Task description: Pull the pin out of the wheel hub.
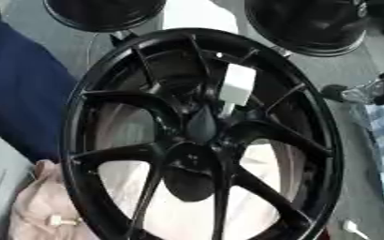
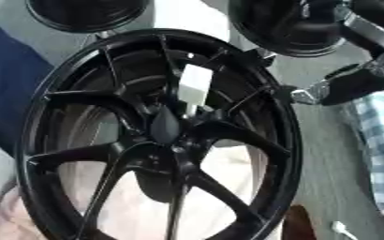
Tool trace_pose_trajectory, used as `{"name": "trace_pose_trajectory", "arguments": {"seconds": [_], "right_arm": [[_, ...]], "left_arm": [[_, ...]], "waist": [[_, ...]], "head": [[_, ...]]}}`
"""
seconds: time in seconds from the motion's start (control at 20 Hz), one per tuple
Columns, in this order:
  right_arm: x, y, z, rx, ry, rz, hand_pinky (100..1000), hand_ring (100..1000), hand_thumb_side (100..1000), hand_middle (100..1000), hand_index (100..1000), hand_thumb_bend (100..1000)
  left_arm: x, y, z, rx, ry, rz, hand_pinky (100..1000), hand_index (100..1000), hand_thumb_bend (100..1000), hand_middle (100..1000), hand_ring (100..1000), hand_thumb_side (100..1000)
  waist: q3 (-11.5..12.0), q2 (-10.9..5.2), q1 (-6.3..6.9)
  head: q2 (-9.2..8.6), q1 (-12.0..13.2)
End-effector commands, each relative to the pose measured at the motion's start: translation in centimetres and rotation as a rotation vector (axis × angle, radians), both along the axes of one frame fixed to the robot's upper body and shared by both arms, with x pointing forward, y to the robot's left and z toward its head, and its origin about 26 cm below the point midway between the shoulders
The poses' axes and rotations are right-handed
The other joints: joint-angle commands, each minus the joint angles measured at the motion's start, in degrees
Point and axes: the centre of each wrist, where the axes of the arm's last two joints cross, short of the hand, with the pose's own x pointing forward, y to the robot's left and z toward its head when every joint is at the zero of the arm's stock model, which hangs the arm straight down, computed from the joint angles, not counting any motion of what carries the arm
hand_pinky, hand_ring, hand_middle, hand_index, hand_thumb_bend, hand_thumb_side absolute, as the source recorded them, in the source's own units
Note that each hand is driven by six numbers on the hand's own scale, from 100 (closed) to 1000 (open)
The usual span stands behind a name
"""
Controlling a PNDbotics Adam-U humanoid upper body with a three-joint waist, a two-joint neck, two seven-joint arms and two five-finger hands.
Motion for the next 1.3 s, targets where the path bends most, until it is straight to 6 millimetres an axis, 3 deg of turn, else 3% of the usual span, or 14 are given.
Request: {"name": "trace_pose_trajectory", "arguments": {"seconds": [0.05, 0.95, 1.3], "right_arm": [[-0.7, 0.4, 2.3, -0.077, 0.023, 0.006, 842, 734, 206, 604, 717, 609], [-0.5, 3.9, 4.5, -0.157, 0.229, 0.06, 832, 748, 240, 626, 746, 638], [-0.2, 5.3, 4.4, -0.135, 0.273, 0.053, 828, 746, 242, 623, 748, 639]], "left_arm": [[-0.2, 0.3, 1.1, 0.037, -0.023, 0.001, 719, 662, 140, 466, 590, 727], [-0.1, 0.4, 1.1, 0.06, -0.002, -0.006, 720, 661, 140, 466, 591, 729], [-0.2, 0.5, 1.1, 0.063, 0.003, -0.003, 720, 661, 140, 466, 590, 728]], "waist": [[0.1, -0.93, 0.15], [1.2, -2.26, -1.46], [1.4, -2.68, -1.73]], "head": [[-0.66, -0.6], [0.05, -2.1], [0.37, -2.1]]}}
